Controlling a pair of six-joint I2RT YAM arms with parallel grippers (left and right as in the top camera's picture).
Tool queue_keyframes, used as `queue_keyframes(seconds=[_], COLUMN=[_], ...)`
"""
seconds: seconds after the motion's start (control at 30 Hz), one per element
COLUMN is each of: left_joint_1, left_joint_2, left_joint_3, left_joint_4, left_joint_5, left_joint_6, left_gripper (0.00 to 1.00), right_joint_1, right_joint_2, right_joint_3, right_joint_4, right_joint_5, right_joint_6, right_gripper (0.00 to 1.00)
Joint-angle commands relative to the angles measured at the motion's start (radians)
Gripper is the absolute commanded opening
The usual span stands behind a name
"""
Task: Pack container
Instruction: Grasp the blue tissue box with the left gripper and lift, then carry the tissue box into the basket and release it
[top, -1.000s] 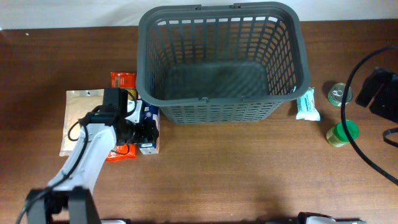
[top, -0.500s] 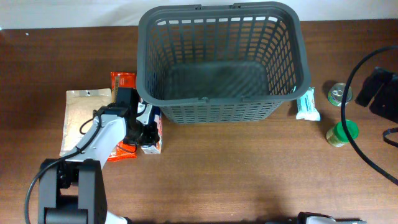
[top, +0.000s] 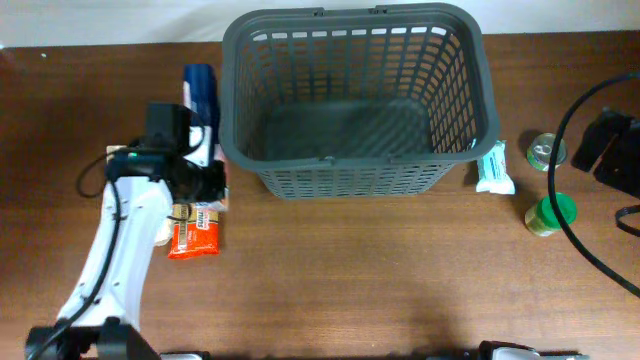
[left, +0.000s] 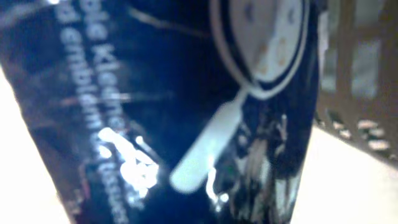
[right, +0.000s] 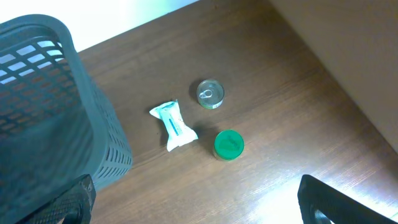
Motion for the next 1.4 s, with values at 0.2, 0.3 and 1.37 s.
queue_keyframes(seconds=[0.2, 0.3, 1.37], left_joint_1=[0.047, 0.012, -0.473], left_joint_2=[-0.071, -0.074, 0.433], left_joint_3=[0.307, 0.461, 0.71], left_joint_4=[0.008, 0.04, 0.187], left_joint_5=[-0.213, -0.214, -0.33], left_joint_6=[0.151, 0.296, 1.15], left_gripper=[0.02, 0.02, 0.02], right_joint_1=[0.003, 0.004, 0.004], right_joint_2=[0.001, 0.001, 0.0], right_joint_3=[0.001, 0.001, 0.001], right_joint_4=[-0.005, -0.003, -0.006], right_joint_5=[-0.003, -0.003, -0.055], right_joint_6=[0.013, 0.013, 0.011], right_gripper=[0.99, 0.99, 0.99])
